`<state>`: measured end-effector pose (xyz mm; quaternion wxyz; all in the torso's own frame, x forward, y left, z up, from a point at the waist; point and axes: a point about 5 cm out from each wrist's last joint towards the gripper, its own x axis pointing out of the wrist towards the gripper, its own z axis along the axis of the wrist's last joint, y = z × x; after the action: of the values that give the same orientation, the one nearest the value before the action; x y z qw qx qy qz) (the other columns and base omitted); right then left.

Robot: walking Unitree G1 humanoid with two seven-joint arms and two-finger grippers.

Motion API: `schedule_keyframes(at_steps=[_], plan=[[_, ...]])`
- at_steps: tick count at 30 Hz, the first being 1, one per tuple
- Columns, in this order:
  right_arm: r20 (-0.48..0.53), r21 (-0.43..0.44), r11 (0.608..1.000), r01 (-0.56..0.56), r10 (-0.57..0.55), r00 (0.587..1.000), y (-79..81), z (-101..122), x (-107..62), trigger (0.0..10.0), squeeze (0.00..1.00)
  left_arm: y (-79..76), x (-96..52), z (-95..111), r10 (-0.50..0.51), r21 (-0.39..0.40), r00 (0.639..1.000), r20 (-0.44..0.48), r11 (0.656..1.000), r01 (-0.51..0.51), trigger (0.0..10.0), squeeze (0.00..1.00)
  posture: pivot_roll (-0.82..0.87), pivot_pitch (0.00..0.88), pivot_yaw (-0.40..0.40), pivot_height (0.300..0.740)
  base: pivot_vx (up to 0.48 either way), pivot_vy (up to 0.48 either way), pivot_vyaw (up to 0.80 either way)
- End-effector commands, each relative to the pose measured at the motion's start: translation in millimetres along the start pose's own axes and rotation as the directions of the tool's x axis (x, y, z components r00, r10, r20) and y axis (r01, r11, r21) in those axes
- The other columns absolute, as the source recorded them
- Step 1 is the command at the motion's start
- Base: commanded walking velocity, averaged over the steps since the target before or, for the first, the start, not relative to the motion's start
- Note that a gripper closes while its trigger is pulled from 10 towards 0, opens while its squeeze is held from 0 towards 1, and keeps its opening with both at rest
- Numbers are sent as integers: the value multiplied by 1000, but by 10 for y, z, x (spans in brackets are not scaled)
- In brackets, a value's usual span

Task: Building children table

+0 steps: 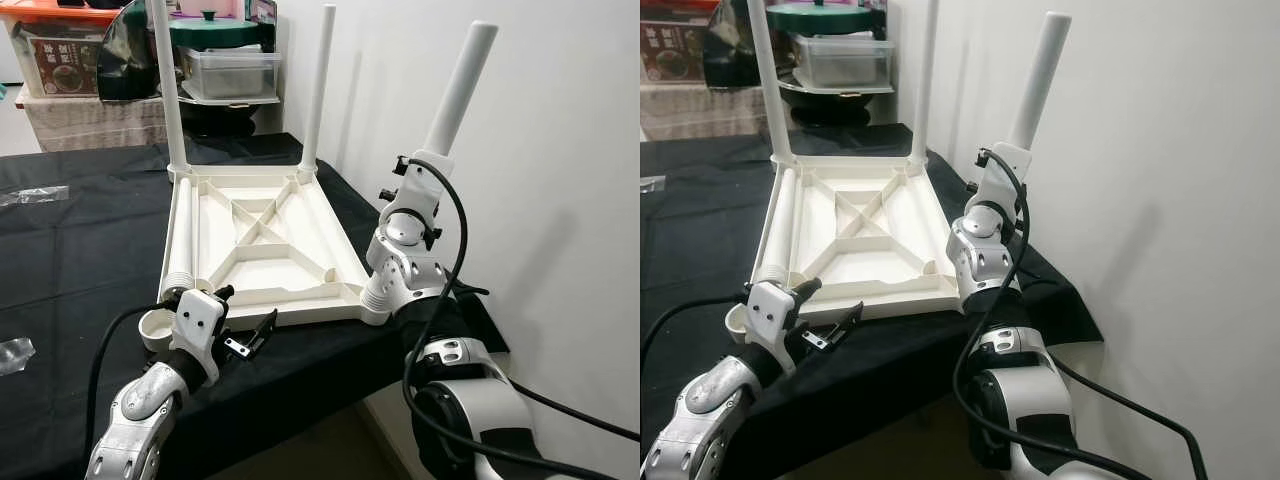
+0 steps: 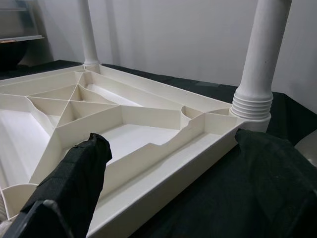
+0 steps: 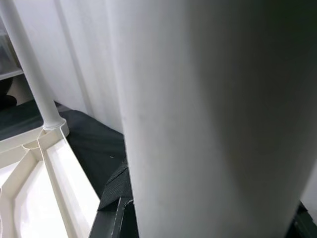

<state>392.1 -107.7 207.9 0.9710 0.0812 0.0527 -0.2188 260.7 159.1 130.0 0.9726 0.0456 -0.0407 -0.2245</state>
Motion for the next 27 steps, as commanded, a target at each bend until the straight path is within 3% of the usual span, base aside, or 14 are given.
schedule_keyframes(at_steps=[1,2,4,5,27], plan=[[-281,-17,998,-58,51,958,18,-625,-116,4863,0,-32,21,-4,-16,7,1000,-7,1000,16,10000,0,29,0,-106,740,0,0,0],[-271,-18,997,-76,68,960,32,-605,-124,9059,0,-32,22,-5,-17,7,1000,-7,1000,17,10000,0,29,0,-106,740,0,0,0],[-265,-19,996,-86,78,961,42,-591,-130,9059,0,-31,23,-5,-17,7,1000,-7,1000,17,10000,0,29,0,-106,740,0,0,0],[-261,-16,995,-94,86,961,48,-574,-135,10000,0,-31,25,-4,-17,7,1000,-6,1000,17,10000,0,29,0,-105,740,0,0,0],[-266,-18,988,-152,142,953,62,-492,-185,10000,0,-28,43,-19,-21,6,1000,-1,1000,21,10000,0,21,0,-109,740,0,0,0]])
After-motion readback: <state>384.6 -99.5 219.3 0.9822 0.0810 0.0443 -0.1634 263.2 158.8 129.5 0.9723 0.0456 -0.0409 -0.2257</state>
